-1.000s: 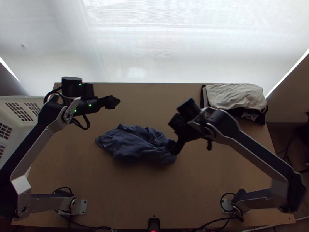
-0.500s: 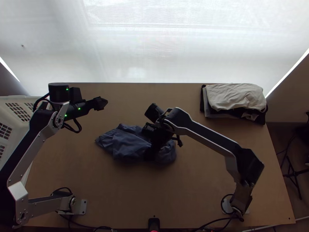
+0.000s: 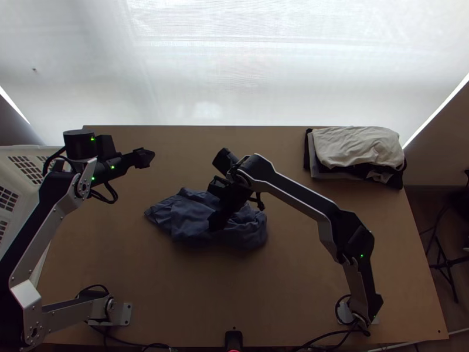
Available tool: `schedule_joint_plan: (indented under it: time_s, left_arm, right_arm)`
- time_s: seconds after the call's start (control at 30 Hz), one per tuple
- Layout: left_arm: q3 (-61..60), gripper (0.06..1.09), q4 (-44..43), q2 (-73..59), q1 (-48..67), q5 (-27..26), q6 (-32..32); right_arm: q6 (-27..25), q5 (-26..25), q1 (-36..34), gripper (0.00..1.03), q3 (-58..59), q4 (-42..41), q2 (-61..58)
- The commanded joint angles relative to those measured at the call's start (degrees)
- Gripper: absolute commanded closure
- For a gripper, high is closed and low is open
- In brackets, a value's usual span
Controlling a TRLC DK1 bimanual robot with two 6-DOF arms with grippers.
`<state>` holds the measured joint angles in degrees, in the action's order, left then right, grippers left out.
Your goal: Fold the t-shirt
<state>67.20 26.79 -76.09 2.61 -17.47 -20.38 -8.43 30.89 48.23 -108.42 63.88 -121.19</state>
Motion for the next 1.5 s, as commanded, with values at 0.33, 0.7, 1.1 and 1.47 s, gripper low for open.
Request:
schedule_joint_plan:
  time_s: [0.33,0.7,1.1,1.47]
  left_arm:
    - [0.13,0.1,-0.59,0.51,-1.03,-0.02,0.52]
    - [0.83,0.1,-0.59,0.6,-1.65,-0.02,0.25]
    - [0.3,0.1,0.02,1.21,-2.17,-0.02,-0.27]
    - [-0.75,0.1,-0.07,1.48,-1.38,-0.1,-0.27]
  right_arm:
    - [0.34,-1.36,-2.26,0.07,1.28,-1.56,-2.65]
    - [1.13,-1.01,-2.0,0.75,1.72,-1.74,-2.65]
    - [7.02,-1.72,-4.81,1.0,-5.84,-3.06,9.56]
    - [9.04,-7.52,-17.38,1.0,-4.61,-3.06,25.12]
